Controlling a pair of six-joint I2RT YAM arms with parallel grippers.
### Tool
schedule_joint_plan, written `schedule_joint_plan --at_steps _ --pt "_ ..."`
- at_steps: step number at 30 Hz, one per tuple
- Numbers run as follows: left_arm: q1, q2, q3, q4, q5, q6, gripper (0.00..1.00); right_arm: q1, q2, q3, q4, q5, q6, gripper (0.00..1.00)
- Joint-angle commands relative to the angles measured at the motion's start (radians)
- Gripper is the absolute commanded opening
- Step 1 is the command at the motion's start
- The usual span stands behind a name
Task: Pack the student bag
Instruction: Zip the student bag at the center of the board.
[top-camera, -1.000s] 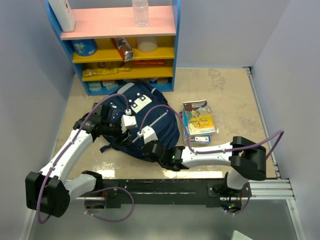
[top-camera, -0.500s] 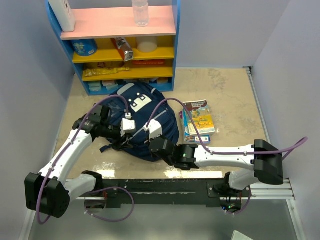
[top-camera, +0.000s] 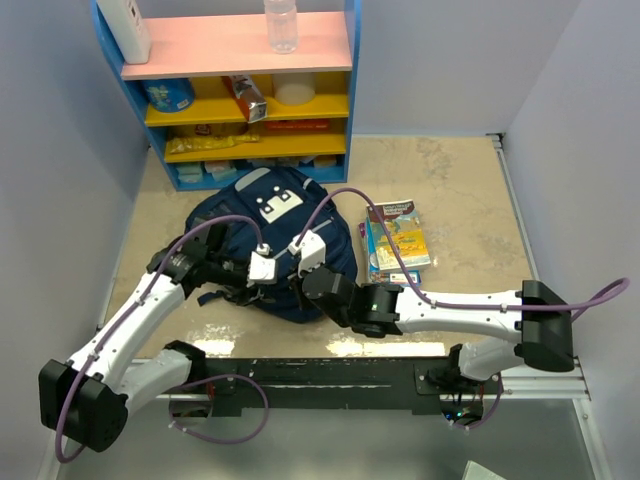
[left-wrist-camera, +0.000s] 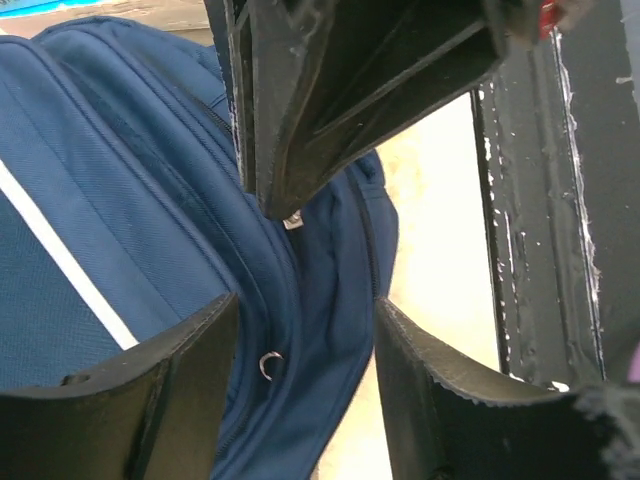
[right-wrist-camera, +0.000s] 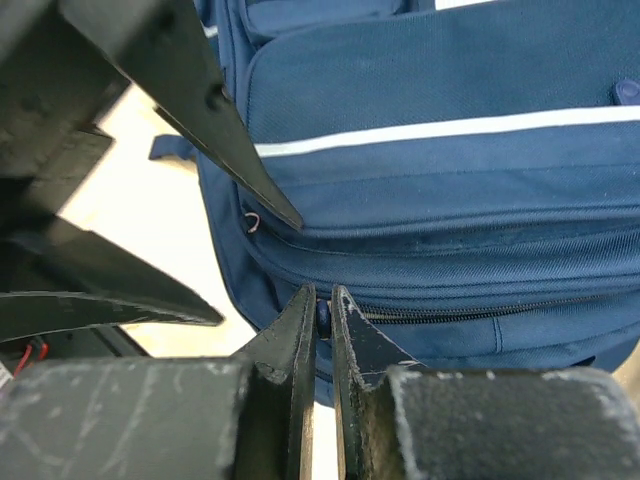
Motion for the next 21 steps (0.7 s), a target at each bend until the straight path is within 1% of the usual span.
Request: schedule_joint_plan --at_steps 1,7,9,10,11,13,14,17,21 --pt "-0.018 -0.003 -0.035 0.121 -0.018 -0.046 0.59 0.004 -0.072 0.065 0.107 -0.015 0.027 0.00" --pt "-0.030 0.011 -0.058 0.180 -0.043 -0.072 0.56 0.004 -0.068 0.061 0.131 -0.038 0.035 0.00" --pt "-0.039 0.017 -0.063 0.200 -0.048 -0.083 0.52 0.004 -0.066 0.065 0.133 -0.041 0.036 0.00" --pt "-0.039 0.019 -0.066 0.209 -0.052 -0.084 0.49 0.004 -0.064 0.067 0.134 -0.043 0.038 0.00" --pt "-0.042 0.022 -0.069 0.219 -0.055 -0.092 0.41 0.004 -0.064 0.068 0.136 -0.047 0.039 0.00" --pt "-0.045 0.037 -0.066 0.236 -0.057 -0.096 0.30 0.004 -0.066 0.068 0.143 -0.050 0.044 0.00" --pt "-0.051 0.042 -0.063 0.236 -0.057 -0.096 0.19 0.004 -0.064 0.071 0.143 -0.050 0.045 0.00" --pt "-0.055 0.048 -0.048 0.214 -0.063 -0.071 0.00 0.002 -0.068 0.073 0.134 -0.037 0.052 0.00" --pt "-0.055 0.045 -0.011 0.132 -0.078 -0.041 0.00 -0.001 -0.078 0.064 0.108 0.017 0.055 0.00"
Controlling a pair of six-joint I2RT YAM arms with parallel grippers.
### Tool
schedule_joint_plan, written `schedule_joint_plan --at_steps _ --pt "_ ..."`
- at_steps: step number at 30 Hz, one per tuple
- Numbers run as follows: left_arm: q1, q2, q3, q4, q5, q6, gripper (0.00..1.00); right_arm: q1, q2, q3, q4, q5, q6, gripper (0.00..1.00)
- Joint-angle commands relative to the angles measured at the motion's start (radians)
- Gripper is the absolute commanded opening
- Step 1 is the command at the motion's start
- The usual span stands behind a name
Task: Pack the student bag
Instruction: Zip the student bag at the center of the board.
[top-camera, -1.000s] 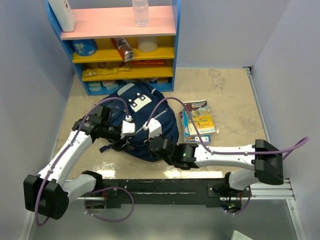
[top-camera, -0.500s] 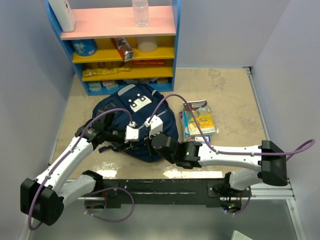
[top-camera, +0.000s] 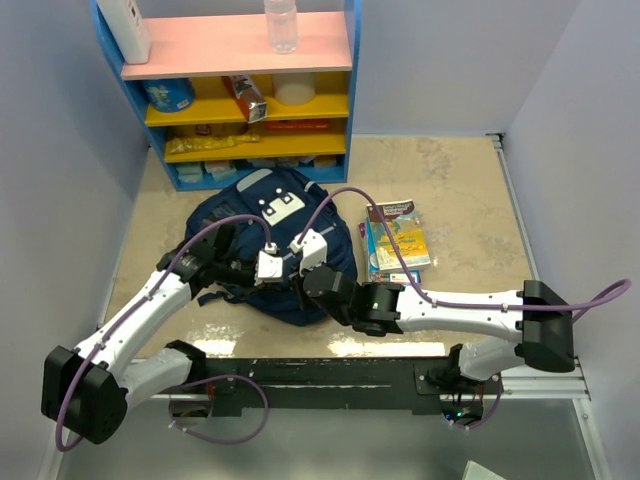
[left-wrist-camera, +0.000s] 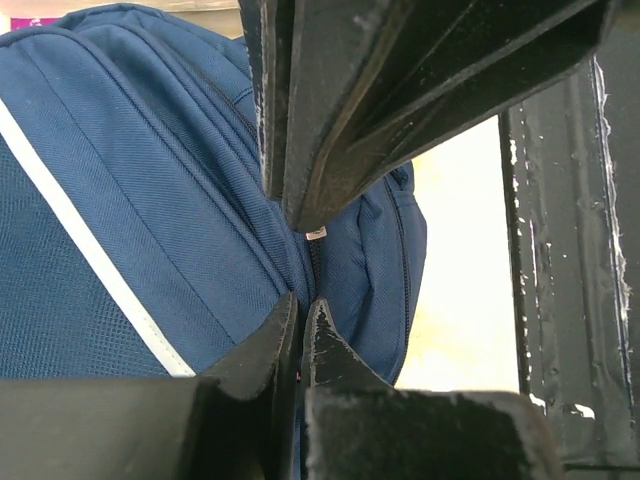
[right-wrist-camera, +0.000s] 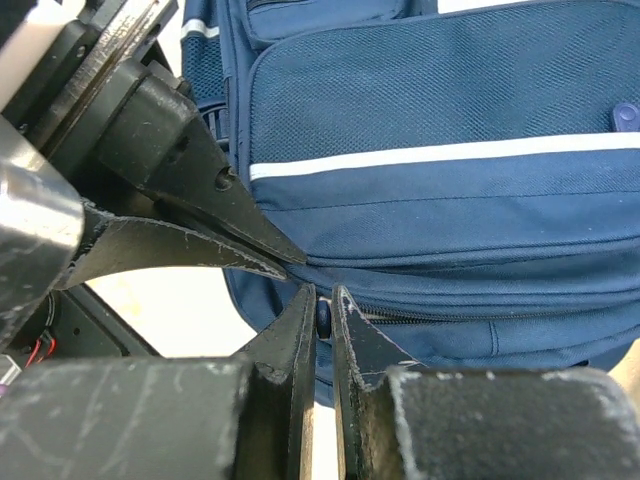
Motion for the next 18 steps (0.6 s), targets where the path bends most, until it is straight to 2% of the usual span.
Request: schedule_joint_plan --at_steps 1,6,11,18 --pt "-0.003 0.008 0.055 -0.047 -0.020 0.055 0.00 0.007 -0.068 0.058 0.117 0.053 0.032 0.00" --pt "-0.003 0.002 0.108 -0.194 -0.046 0.111 0.00 -0.048 -0.089 -0.011 0.106 0.075 0.049 0.00" --pt "0.000 -0.032 0.119 -0.270 -0.090 0.165 0.00 -0.096 -0.160 -0.080 0.095 0.093 0.050 0.00" --pt "0.000 -0.046 0.153 -0.421 -0.066 0.261 0.00 -0.180 -0.185 -0.135 0.082 0.095 0.031 0.00"
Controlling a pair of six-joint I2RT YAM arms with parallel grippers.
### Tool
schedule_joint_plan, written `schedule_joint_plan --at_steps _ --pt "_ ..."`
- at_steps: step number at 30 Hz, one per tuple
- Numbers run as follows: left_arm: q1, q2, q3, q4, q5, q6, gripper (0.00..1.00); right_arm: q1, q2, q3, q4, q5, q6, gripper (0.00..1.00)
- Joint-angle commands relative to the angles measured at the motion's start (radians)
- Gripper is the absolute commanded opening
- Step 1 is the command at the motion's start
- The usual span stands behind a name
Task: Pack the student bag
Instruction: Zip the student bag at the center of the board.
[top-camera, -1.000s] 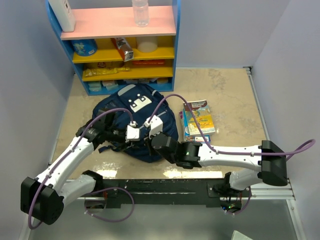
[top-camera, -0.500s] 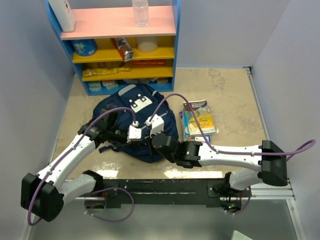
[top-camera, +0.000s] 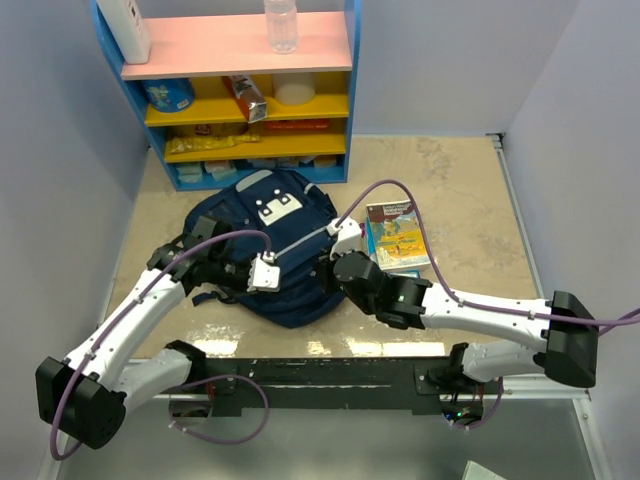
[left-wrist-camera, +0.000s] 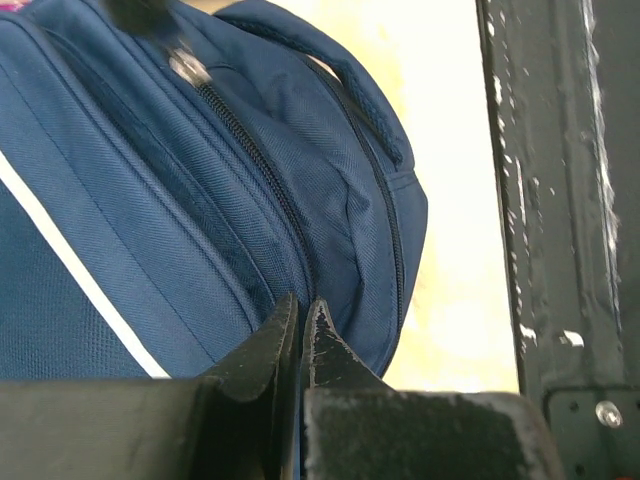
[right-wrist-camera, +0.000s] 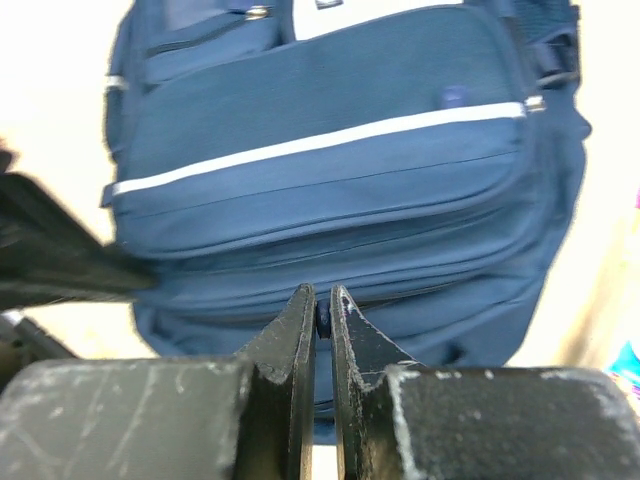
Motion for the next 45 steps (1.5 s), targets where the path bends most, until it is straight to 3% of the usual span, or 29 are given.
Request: schedule_joint_plan --at_steps 1,9,15,23,26,33,38,41,42,44,45 --pt "0.001 -0.017 0.056 -0.196 0.000 0.127 0.00 -0.061 -0.035 -0.019 0.058 0.079 -0.024 0.00" --pt "0.001 -0.091 0.082 -0.435 -0.051 0.326 0.00 -0.148 -0.033 -0.046 0.068 0.065 -0.045 0.00" --pt "0.000 -0.163 0.062 -0.439 -0.126 0.343 0.00 -0.203 -0.024 -0.063 0.090 0.040 -0.060 0.00" --pt "0.001 -0.120 0.084 -0.425 -0.144 0.334 0.00 -0.283 0.036 -0.077 0.150 0.022 -0.064 0.00" --pt "0.003 -0.085 0.102 -0.348 -0.155 0.255 0.00 -0.283 -0.031 -0.114 0.145 0.029 -0.028 0.00" --pt "0.003 -0.062 0.078 -0.239 -0.232 0.228 0.00 -0.280 -0.223 -0.171 -0.013 0.088 0.065 0.00" --pt "0.003 -0.043 0.064 -0.198 -0.270 0.232 0.00 -0.250 -0.335 -0.215 -0.064 0.046 0.117 0.00" --pt "0.004 -0.034 0.053 -0.123 -0.319 0.157 0.12 -0.225 -0.343 -0.233 -0.064 -0.009 0.136 0.00" --pt "0.004 -0.026 0.062 -0.109 -0.322 0.103 0.27 -0.214 -0.332 -0.236 -0.048 -0.024 0.140 0.00" --pt "0.004 0.018 0.145 -0.092 -0.272 0.002 0.42 -0.168 -0.291 -0.237 -0.035 -0.037 0.147 0.00" --pt "0.004 0.050 0.198 -0.119 -0.227 -0.041 0.54 -0.150 -0.273 -0.230 -0.036 -0.030 0.156 0.00"
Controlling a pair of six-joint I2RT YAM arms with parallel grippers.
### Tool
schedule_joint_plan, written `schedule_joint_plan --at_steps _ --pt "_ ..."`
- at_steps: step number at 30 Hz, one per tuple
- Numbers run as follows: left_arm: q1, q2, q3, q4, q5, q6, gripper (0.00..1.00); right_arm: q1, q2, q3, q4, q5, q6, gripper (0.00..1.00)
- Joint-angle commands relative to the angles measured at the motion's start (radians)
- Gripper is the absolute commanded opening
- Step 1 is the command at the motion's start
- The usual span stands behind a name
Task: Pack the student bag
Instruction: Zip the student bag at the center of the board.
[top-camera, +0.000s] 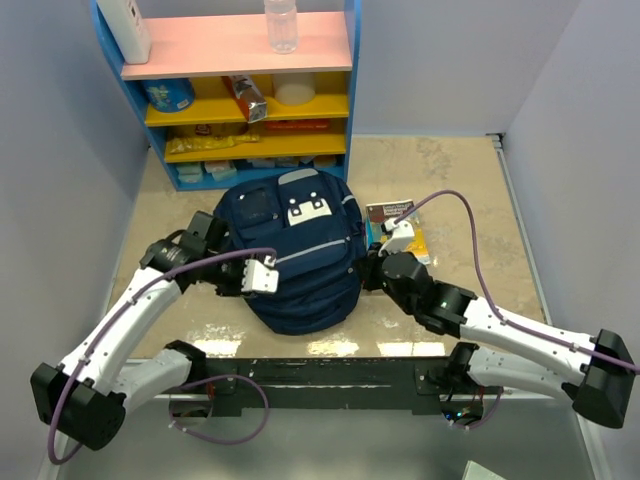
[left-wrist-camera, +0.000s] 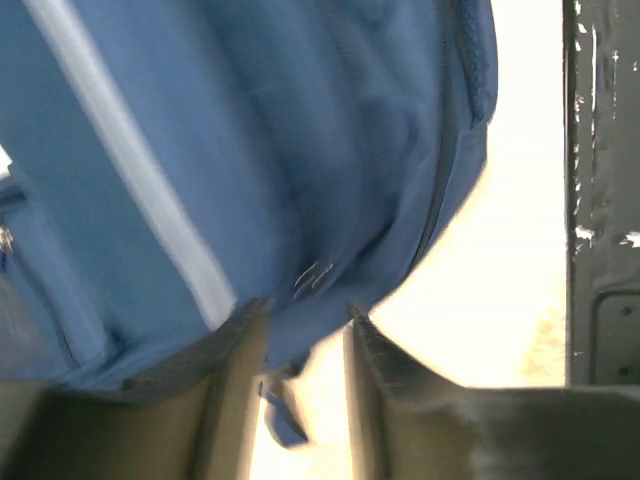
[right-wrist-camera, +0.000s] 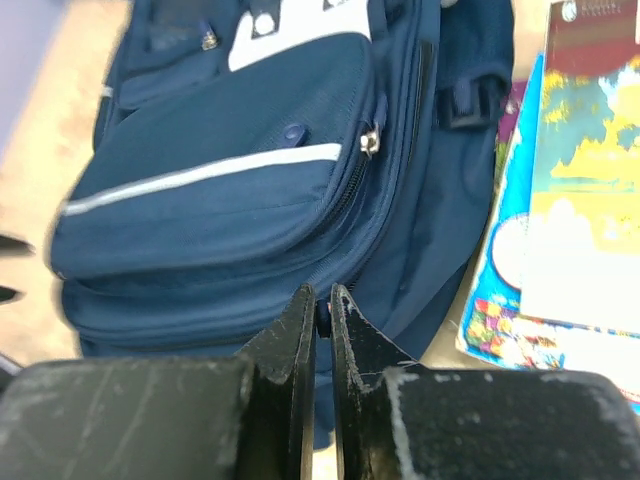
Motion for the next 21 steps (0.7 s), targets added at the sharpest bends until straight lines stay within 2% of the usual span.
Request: schedule_joint_plan --at_steps 1,2,3,5,6,10,12,21 --pt "0.003 0.112 0.245 -0.075 0.055 -0.232 0.66 0.069 0.073 0.022 0.004 0.058 0.026 0.00" --pt "0.003 0.184 0.297 -0.120 0.147 -0.244 0.79 0.097 0.085 0.029 0.004 0.063 0.028 0.00" --pt "0.001 0.215 0.340 -0.156 0.192 -0.263 1.00 0.109 0.093 0.037 0.007 0.069 0.032 0.00" --pt "-0.017 0.240 0.391 -0.173 0.261 -0.293 1.00 0.129 0.104 0.051 0.016 0.069 0.035 0.00" --pt "-0.066 0.229 0.389 -0.147 0.258 -0.354 1.00 0.134 0.105 0.056 0.015 0.067 0.040 0.00" --pt "-0.241 0.108 0.217 0.194 0.116 -0.533 1.00 0.160 0.102 0.079 0.007 0.075 0.040 0.00" --pt "-0.307 0.099 0.169 0.255 0.047 -0.577 1.00 0.166 0.101 0.091 -0.010 0.077 0.035 0.00" --pt "-0.425 0.146 0.074 0.421 -0.093 -0.677 1.00 0.200 0.099 0.157 -0.002 0.049 0.032 0.00"
